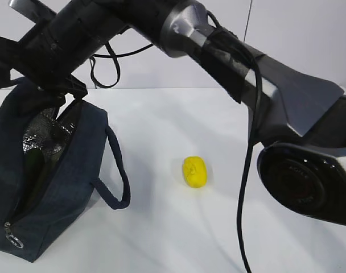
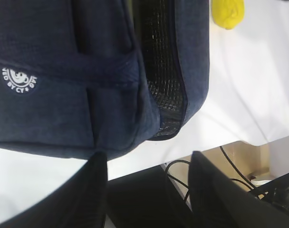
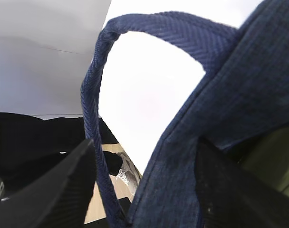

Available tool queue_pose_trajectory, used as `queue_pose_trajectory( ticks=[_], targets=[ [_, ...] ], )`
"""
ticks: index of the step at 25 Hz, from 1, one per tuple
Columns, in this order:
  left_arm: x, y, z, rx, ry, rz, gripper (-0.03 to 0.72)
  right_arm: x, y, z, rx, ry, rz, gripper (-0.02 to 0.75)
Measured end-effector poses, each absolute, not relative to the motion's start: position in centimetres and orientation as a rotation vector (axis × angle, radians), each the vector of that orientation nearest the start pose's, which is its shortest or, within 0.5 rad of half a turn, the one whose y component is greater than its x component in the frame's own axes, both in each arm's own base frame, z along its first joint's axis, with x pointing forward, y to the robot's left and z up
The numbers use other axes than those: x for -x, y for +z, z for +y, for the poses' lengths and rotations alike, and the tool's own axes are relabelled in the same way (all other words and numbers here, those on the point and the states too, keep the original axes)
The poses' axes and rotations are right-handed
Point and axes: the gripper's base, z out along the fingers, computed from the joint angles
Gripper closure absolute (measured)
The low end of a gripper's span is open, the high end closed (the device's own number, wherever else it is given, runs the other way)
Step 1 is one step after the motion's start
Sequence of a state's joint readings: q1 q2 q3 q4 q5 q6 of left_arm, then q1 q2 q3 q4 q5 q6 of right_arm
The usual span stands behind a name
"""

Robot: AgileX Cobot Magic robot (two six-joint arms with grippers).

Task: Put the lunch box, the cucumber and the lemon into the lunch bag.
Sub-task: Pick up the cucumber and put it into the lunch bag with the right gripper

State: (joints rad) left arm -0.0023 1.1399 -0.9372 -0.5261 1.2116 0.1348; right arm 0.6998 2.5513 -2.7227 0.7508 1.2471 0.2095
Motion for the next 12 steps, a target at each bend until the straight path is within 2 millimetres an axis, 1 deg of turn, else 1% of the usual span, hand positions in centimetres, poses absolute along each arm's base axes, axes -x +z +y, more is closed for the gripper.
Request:
queue_pose_trajectory(
  ticks=[8,10,12],
  targets=[
    [-20.7,29.9,-4.3,-0.034,-0.706,2.807,0.298,-37.3,28.0,39.1,0.607,1.338,2.589,0.265],
    [-21.2,29.3,-4.3,-0.043,-0.711,2.825,0.311,-37.4,28.0,39.1,0.604,1.339,2.586,0.265],
    [-21.5,29.0,-4.3,-0.045,-0.709,2.832,0.35,-37.4,28.1,39.1,0.6,1.343,2.582,0.265]
  ],
)
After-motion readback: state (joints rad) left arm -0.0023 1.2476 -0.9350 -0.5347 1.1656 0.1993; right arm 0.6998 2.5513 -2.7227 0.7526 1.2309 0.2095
